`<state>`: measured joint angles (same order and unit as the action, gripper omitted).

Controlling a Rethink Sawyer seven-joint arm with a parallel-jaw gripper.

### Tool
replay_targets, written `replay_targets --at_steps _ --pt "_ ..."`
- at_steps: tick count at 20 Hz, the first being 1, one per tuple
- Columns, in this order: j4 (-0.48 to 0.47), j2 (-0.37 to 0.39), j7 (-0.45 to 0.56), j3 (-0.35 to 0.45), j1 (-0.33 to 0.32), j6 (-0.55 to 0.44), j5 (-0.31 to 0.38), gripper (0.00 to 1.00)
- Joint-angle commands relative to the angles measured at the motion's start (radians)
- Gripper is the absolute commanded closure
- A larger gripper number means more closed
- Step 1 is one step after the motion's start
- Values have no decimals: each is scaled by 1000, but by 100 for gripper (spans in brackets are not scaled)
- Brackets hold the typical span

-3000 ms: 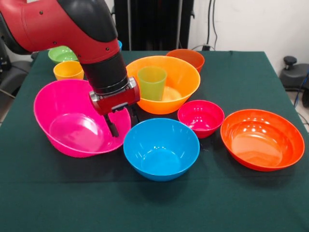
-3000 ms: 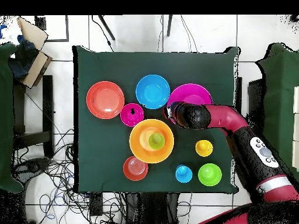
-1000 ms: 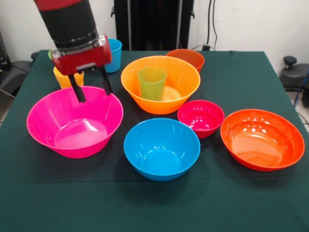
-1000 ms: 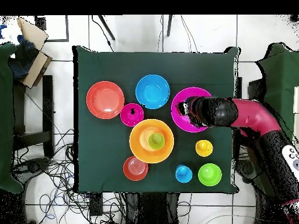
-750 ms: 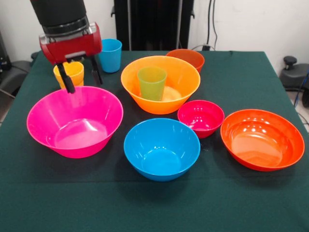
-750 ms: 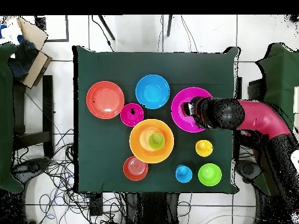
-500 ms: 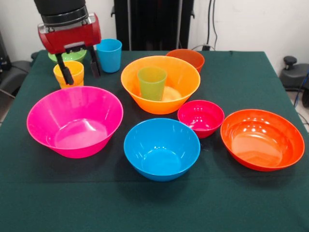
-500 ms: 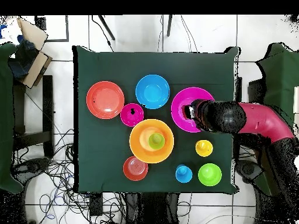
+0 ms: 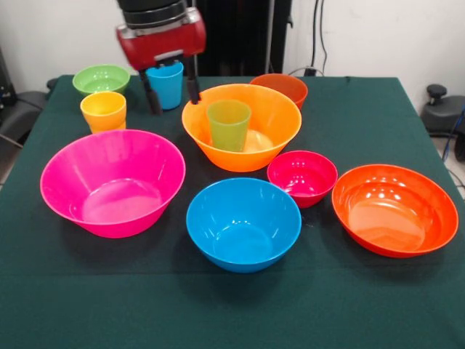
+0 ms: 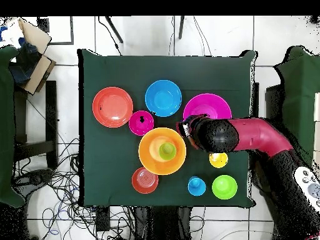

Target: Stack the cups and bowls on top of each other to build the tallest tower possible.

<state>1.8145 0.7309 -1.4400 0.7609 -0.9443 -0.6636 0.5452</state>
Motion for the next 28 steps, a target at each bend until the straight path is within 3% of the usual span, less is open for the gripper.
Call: replay_targets --at_steps 1,5,14,18,21,24,28 --pt "98 -17 -122 -53 76 88 22 0" --pt "51 -131 -46 -54 45 98 19 0" --pt "17 -148 -41 -89 55 129 68 0" --pt "-30 -197 -8 -98 56 130 87 0" --pt "-68 -255 68 -74 21 103 78 0" --pt "-52 -246 115 -40 -15 73 64 0" --pt "41 -163 117 15 -73 44 25 0"
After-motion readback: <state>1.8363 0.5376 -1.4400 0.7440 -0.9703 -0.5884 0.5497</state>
